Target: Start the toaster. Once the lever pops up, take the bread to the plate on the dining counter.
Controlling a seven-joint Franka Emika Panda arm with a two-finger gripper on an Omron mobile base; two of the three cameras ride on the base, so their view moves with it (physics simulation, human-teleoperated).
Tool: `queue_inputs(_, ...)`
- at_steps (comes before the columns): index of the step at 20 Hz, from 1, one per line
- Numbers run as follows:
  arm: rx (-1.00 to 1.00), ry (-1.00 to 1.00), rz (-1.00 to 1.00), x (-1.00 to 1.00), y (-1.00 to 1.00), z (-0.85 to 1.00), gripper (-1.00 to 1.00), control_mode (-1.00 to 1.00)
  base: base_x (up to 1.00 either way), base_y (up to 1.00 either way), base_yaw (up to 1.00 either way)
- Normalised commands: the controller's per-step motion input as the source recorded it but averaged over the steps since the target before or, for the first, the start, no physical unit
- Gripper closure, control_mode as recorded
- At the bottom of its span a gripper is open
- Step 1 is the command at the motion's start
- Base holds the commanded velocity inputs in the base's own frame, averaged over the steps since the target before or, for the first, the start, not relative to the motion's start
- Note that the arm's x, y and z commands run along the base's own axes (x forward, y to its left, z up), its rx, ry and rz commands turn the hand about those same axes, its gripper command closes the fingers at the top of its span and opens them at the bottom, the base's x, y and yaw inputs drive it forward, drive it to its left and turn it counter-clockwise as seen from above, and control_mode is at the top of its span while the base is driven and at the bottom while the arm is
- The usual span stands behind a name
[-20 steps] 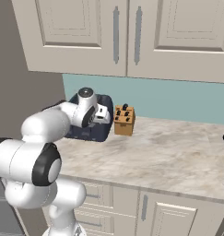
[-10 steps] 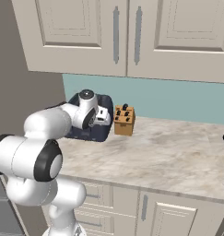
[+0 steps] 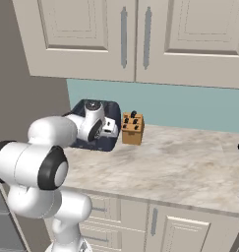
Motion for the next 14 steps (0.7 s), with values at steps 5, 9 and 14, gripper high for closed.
queue_inputs(5, 0.00, 0.00, 0.00, 0.00, 0.00, -0.24, -1.00, -1.00, 0.00, 0.00, 0.00)
queue_inputs(9, 0.00, 0.00, 0.00, 0.00, 0.00, -0.28, -1.00, -1.00, 0.00, 0.00, 0.00)
queue_inputs(14, 0.00, 0.00, 0.00, 0.00, 0.00, -0.20, -1.00, -1.00, 0.00, 0.00, 0.00)
